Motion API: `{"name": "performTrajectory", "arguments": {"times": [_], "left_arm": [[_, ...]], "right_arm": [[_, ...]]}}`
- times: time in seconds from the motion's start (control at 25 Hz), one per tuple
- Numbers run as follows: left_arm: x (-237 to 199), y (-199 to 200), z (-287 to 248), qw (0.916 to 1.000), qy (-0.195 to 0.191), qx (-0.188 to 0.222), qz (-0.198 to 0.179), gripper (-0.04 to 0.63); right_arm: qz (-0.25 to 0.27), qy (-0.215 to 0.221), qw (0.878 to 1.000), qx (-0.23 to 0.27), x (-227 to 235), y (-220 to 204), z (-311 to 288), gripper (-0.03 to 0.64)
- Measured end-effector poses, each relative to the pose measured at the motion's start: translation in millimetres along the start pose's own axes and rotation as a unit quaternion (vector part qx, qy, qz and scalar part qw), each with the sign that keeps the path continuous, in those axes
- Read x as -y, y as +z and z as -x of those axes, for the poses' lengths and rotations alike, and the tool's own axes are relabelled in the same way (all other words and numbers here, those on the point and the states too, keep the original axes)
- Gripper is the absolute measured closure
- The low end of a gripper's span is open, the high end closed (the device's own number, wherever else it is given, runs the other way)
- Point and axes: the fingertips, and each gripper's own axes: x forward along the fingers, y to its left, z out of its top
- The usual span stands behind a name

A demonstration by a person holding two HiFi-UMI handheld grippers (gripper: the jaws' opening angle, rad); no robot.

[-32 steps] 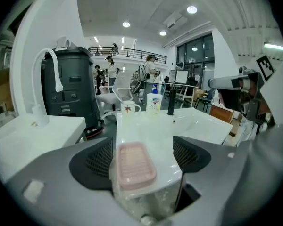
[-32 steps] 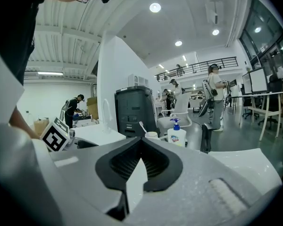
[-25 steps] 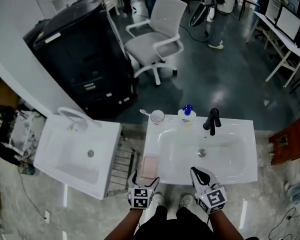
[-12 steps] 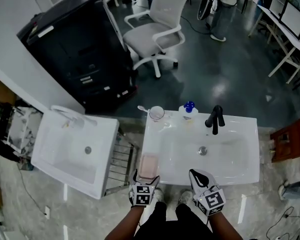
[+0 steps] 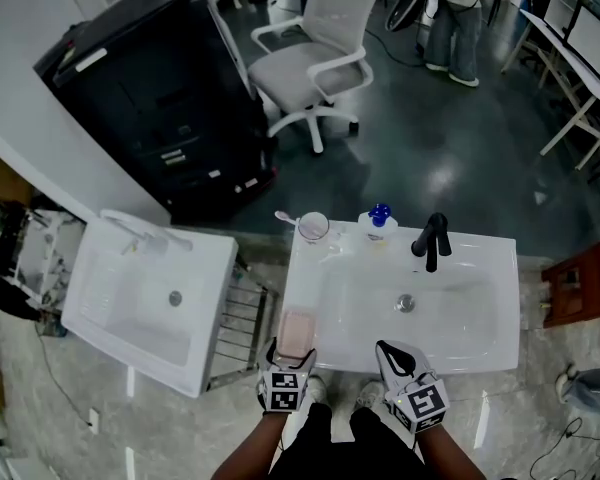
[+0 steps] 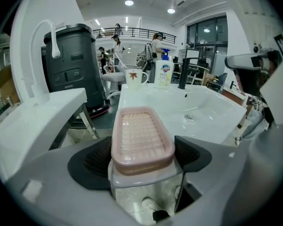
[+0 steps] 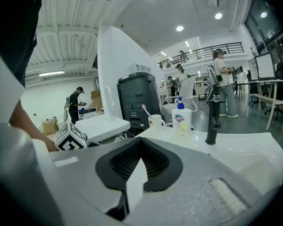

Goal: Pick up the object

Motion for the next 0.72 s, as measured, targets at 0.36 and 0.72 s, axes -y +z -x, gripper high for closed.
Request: {"name": "performTrajectory", "arguments": {"times": [0.36,0.72], "left_arm": [[2,1,3,0.9999,0.003,0.014,-0.006,0.16],[5,19,13,0.9991,0.009,0.04,-0.012,0.161]], "right_arm": [[0.003,0.001,1.0,-0.006,2,-3,7,0.614],[0.014,-0.004,1.0,0.018,6,4,9,0.612]]}}
